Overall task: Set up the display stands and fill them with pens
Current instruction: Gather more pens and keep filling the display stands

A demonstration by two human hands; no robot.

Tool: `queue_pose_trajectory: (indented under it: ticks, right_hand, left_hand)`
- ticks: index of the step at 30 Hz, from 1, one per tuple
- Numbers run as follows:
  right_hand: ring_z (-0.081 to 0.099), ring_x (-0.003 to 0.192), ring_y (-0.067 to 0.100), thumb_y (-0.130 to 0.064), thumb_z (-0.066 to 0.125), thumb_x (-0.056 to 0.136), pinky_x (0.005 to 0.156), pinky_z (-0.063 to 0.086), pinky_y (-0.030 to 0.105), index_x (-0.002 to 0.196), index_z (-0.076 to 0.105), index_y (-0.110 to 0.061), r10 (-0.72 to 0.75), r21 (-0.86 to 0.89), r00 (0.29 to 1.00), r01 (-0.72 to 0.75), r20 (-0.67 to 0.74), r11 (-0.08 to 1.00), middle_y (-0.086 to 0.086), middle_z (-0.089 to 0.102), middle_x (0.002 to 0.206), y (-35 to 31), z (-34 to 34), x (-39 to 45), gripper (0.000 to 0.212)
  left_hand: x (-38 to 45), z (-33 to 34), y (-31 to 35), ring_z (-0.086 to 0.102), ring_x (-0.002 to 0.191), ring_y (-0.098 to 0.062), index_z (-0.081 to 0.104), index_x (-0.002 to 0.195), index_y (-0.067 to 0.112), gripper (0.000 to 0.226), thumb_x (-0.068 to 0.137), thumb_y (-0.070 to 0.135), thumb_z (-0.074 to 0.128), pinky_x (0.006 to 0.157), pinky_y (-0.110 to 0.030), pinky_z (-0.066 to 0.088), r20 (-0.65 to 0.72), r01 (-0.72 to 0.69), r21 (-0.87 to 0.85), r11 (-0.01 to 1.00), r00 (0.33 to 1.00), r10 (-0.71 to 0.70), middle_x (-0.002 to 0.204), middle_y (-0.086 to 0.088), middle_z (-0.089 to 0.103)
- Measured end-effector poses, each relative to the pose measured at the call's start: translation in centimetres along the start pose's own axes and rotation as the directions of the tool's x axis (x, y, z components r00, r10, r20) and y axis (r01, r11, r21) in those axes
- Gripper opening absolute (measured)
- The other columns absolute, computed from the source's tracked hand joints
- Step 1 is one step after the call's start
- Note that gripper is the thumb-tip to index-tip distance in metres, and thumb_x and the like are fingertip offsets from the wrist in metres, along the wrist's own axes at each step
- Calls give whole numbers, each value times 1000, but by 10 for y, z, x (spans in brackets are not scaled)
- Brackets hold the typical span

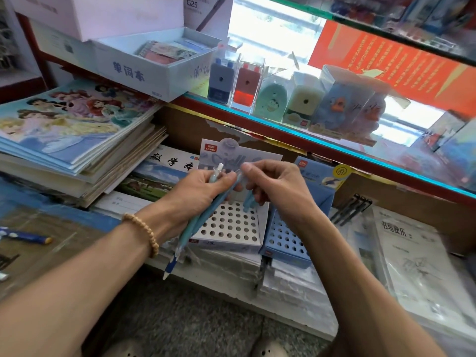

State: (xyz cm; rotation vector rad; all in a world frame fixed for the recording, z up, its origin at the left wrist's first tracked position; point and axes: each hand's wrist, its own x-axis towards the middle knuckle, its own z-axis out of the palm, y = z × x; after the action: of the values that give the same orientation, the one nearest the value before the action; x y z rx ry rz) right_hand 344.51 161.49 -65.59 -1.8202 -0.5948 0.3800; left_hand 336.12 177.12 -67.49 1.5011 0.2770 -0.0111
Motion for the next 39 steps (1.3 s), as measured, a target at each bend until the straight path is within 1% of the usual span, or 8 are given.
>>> queue_pose_trajectory:
  ticks: [5,9,14,18,23,28,34,39]
  right_hand:
    - [56,64,11,-15,59,97,59,49,22,100,71,-9,54,153,995,-68,89,986,3,65,79,-3,-14,-2,13]
    - [52,63,12,-8,49,101,58,45,23,104,67,-7,46,369,998,-60,47,928,2,60,77,-10,-32,-3,18]
    - [57,64,14,-22,68,86,58,51,21,105,65,-4,82,454,996,-53,-43,889,6,66,79,-10,-29,-6,26]
    - [65,66,15,-11,74,86,61,56,22,103,63,-4,52,200,987,-21,-153,980,9,69,81,-7,-24,-7,21]
    - [70,76,17,-4,65,91,67,58,23,106,64,-5,121,280,962,-49,-244,959,10,73,91,-9,-48,-8,15]
    - [73,78,17,-7,69,90,70,60,26,96,65,-13,-20,-112,922,-26,-386,993,8,72,88,8,-62,-6,10]
    - [68,76,12,-10,70,89,71,57,31,95,68,-13,-137,-465,913,-63,-384,883,-2,69,81,33,-53,12,7]
    - [64,89,14,-12,67,93,83,55,31,107,67,-12,-130,-566,921,-111,-368,817,-1,67,93,47,-41,20,15]
  left_hand:
    - [-2,7,0,59,109,-47,69,104,2,54,86,50,52,97,-53,48,59,2,25,1000,998,-4,110,-26,66]
    - [-5,4,1,52,68,-13,73,98,10,39,98,38,46,55,-22,43,158,13,82,997,987,-26,75,2,63]
    - [-6,8,-1,44,60,-7,71,94,13,29,100,29,48,49,-16,37,84,-10,128,992,996,0,73,2,51]
    - [-6,14,-4,42,59,-5,70,96,13,28,101,30,48,48,-14,37,55,-49,233,971,998,37,74,2,47]
    - [-5,21,-2,46,68,-10,69,93,12,40,103,38,40,61,-20,40,-52,-33,194,980,998,44,77,-1,50]
    - [-2,20,-3,48,79,-13,63,88,8,52,104,45,32,69,-29,39,-210,43,139,989,978,-13,86,-2,52]
    - [1,12,-2,38,49,-8,60,87,9,50,102,50,36,42,-19,32,-231,57,15,998,972,-52,59,3,41]
    - [0,11,1,37,43,-4,61,86,8,42,100,45,46,38,-16,30,-207,23,1,1000,978,-23,57,6,43]
